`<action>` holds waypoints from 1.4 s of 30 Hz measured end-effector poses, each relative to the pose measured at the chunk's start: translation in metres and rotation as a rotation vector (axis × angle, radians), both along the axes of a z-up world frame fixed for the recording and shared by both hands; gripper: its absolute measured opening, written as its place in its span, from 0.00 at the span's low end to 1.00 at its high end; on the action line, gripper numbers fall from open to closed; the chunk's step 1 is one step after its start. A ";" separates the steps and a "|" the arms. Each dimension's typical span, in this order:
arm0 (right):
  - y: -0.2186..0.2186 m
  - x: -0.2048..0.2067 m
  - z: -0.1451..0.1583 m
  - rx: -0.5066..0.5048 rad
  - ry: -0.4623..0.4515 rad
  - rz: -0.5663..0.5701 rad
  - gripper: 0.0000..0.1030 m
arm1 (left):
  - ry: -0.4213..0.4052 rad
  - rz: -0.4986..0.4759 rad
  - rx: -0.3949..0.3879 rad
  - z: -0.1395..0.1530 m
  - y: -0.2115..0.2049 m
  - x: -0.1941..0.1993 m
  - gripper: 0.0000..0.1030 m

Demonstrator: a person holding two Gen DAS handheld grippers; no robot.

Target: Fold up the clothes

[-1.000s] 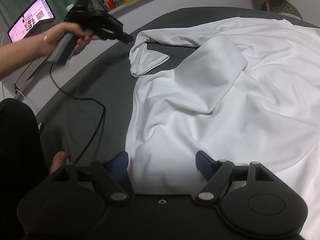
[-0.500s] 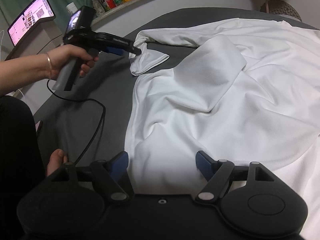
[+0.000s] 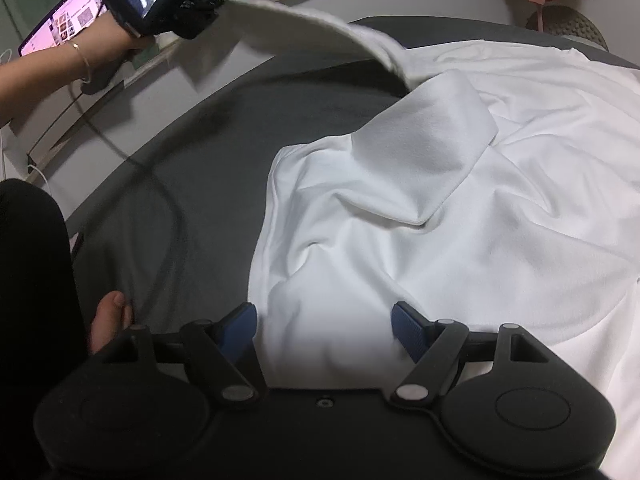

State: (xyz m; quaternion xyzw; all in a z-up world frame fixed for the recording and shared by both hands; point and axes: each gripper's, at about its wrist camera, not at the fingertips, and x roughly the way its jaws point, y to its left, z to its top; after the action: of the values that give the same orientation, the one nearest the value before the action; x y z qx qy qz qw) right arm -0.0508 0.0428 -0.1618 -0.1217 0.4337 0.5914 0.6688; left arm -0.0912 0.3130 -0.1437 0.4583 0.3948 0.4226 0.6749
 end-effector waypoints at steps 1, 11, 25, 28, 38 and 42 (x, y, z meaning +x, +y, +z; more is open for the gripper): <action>0.000 0.000 0.000 0.000 0.000 0.000 0.72 | 0.038 -0.013 0.017 -0.010 -0.003 -0.005 0.04; 0.002 -0.002 0.000 -0.003 -0.005 0.000 0.73 | 0.158 0.159 -0.367 -0.117 0.012 -0.046 0.04; 0.004 -0.008 -0.001 -0.009 -0.033 0.012 0.75 | -0.657 0.250 -0.694 -0.043 0.110 -0.082 0.95; 0.006 -0.009 -0.001 -0.015 -0.042 0.015 0.76 | -0.662 0.284 -0.693 -0.048 0.138 -0.067 0.94; 0.010 -0.007 -0.002 -0.020 -0.016 0.019 0.81 | -0.456 0.309 -0.747 -0.064 0.178 -0.019 0.64; 0.010 -0.006 -0.003 -0.016 -0.003 0.021 0.84 | -0.505 0.272 -0.812 -0.069 0.178 -0.018 0.18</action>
State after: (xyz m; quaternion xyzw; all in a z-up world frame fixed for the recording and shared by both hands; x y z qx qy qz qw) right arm -0.0571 0.0528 -0.1644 -0.1324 0.4363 0.5945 0.6623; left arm -0.1095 0.4912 -0.2122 -0.0143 0.4080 0.4168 0.8122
